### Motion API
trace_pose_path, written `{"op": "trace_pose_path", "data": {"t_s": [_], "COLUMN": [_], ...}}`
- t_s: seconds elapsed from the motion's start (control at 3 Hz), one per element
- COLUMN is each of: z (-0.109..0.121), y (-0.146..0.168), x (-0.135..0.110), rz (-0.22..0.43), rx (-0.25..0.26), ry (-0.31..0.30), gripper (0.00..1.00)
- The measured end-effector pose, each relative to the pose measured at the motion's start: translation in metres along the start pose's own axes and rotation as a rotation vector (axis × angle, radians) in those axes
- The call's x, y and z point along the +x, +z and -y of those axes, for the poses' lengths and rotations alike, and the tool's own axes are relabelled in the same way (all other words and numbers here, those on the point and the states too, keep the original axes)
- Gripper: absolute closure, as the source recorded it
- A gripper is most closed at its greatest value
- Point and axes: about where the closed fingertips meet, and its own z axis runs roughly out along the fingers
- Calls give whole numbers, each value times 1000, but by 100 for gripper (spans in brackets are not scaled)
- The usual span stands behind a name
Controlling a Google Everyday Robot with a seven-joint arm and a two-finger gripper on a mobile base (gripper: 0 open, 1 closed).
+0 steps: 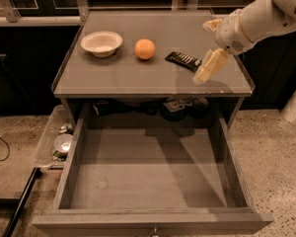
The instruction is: Place rxbar chocolate into top drawer
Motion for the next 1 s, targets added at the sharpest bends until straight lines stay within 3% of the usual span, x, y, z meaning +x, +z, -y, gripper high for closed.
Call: {"op": "trace_pose_path", "data": {"t_s": [0.33, 1.0], "z": [3, 41], "y": [1, 20], "x": [0, 4], "rz": [21, 163], "rx": [26, 69], "ry": [18, 166], "gripper": [0, 0]}}
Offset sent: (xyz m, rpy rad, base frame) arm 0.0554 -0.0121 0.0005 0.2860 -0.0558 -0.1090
